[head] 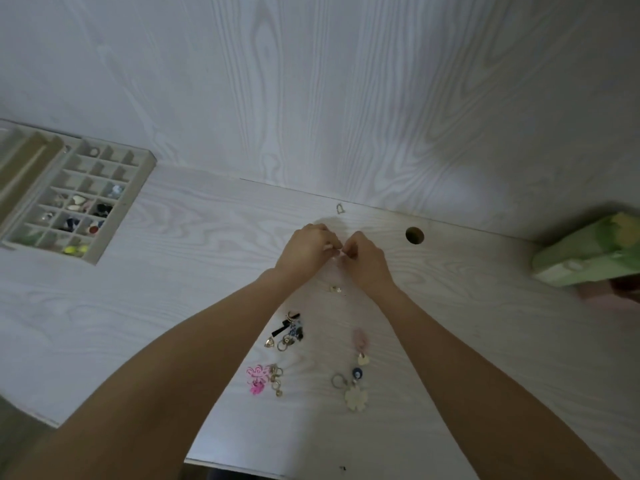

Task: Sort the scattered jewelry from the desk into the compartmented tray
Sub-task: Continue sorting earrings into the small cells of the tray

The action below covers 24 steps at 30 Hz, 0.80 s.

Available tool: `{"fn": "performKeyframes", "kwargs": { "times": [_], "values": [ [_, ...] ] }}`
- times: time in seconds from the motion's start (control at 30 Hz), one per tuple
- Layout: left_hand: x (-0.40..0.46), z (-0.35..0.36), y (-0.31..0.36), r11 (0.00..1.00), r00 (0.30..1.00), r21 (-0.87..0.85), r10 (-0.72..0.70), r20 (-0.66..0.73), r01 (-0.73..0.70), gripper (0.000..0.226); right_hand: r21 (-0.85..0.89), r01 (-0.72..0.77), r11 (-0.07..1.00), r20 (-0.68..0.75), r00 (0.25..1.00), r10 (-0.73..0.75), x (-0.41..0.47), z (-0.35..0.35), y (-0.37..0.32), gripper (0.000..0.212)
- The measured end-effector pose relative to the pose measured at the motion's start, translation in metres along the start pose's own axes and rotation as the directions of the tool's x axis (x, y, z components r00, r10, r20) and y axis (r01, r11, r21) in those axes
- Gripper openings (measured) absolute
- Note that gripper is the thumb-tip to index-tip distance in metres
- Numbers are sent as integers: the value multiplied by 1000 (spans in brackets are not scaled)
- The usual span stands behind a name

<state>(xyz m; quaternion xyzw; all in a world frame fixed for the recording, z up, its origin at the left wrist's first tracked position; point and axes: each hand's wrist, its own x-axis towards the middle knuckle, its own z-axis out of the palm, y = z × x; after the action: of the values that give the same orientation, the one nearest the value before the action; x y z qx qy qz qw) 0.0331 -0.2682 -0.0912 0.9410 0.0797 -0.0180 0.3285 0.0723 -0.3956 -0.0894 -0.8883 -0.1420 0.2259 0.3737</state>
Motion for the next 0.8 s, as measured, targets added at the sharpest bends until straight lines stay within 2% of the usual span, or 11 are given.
{"fn": "performKeyframes", "kwargs": {
  "times": [0.07,0.17,0.3,0.43,0.57,0.7,0.8],
  "values": [
    [-3,-10,3,983,997,-176,-54,-63,42,13,108,4,994,18,1000,-6,-3,-7,-9,5],
    [-12,-28,7,879,982,-465,-168,-91,108,13,314,-20,949,89,996,-9,-9,-16,-25,4],
    [-27,-55,5,733,964,-666,-253,-77,139,19,425,-101,900,204,979,13,-16,-17,-47,12],
    [-53,-86,-4,675,961,-728,-262,-85,119,11,566,-219,794,383,923,-18,-25,-12,-77,18],
    [-83,-120,-27,709,936,-694,-317,-155,125,19,690,-306,656,500,857,-126,-30,3,-113,26],
    [-112,-154,-57,683,917,-716,-362,-164,142,14,678,-280,680,541,816,-203,-27,33,-155,15],
    [-133,-179,-84,645,891,-747,-421,-170,162,14,649,-263,714,561,799,-216,-23,69,-184,15]
  ]
}}
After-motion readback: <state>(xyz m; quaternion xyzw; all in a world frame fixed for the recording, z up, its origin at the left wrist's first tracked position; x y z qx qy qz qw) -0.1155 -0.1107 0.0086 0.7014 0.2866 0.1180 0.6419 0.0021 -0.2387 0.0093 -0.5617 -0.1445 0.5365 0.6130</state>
